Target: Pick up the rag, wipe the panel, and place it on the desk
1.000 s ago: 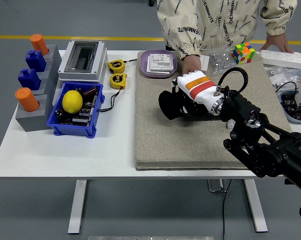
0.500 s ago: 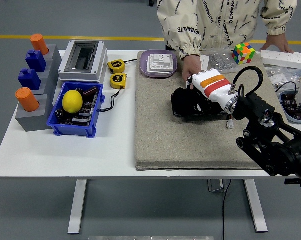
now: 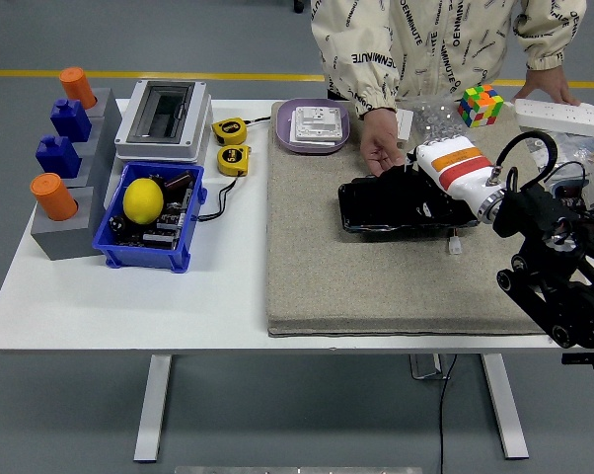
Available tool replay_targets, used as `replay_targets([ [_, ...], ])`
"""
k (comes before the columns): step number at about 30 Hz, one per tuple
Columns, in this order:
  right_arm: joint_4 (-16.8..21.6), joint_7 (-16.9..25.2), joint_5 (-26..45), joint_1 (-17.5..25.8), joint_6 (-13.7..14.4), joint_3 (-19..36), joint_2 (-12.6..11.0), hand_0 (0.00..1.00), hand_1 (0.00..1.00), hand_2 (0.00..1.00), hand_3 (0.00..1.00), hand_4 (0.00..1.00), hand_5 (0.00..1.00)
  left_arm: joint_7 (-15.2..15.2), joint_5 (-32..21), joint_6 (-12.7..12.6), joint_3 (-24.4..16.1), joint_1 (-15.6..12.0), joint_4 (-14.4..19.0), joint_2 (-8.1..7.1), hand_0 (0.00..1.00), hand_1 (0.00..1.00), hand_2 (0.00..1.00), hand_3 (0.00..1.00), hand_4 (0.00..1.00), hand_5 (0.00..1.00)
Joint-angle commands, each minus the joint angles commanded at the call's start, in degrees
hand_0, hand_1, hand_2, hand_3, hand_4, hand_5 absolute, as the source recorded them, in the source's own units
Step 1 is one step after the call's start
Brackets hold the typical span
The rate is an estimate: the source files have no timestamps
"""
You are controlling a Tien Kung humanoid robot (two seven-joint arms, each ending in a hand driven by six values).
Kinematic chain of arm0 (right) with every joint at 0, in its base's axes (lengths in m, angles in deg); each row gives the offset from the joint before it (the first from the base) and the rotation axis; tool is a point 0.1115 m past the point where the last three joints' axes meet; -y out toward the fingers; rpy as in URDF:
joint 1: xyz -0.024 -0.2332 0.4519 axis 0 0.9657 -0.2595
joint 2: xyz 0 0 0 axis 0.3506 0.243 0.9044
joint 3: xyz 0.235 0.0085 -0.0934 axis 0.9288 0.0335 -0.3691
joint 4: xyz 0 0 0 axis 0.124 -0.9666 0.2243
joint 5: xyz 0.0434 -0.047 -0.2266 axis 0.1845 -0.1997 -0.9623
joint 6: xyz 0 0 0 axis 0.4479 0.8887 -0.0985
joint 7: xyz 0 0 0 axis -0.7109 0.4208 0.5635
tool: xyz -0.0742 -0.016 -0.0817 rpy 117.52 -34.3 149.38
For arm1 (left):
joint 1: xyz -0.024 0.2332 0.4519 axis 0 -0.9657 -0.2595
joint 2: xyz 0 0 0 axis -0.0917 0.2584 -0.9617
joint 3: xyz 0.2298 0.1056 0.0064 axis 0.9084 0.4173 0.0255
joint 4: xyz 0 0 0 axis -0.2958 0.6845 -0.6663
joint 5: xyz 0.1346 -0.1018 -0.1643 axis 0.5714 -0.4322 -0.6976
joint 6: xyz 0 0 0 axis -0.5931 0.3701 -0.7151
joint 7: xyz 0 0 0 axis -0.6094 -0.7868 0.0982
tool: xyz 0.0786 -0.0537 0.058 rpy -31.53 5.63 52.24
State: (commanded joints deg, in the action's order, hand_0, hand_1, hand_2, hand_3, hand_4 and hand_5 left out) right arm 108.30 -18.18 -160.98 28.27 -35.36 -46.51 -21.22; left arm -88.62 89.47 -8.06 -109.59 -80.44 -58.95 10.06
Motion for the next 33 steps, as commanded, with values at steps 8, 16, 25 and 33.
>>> replay_targets([
  [8,-0.4,0.1,-0.4,1.4,-0.1,2.0,-2.4,0.272,0.309,0.374,0.379,0.954,0.017,0.0,0.1,0.0,-0.3,-0.1,0.0,0.06,0.634,0.657,0.687,0.573,0.614,0.510],
  [16,-0.6,0.2,-0.7,2.8,-0.2,4.1,-4.5,0.273,0.309,0.374,0.379,0.953,0.016,0.0,0.2,0.0,-0.5,-0.1,0.1,0.14,0.634,0.657,0.686,0.573,0.614,0.510],
  [25,-1.1,0.3,-1.1,4.1,-0.4,5.6,-6.2,0.273,0.310,0.374,0.379,0.954,0.017,0.0,0.3,0.0,-0.6,-0.3,0.1,0.21,0.634,0.657,0.685,0.573,0.614,0.509],
  [33,-1.0,0.4,-1.2,4.3,-0.4,5.9,-6.5,0.274,0.311,0.374,0.379,0.954,0.018,0.0,0.3,0.0,-0.5,-0.4,0.1,0.21,0.634,0.658,0.686,0.573,0.614,0.509],
])
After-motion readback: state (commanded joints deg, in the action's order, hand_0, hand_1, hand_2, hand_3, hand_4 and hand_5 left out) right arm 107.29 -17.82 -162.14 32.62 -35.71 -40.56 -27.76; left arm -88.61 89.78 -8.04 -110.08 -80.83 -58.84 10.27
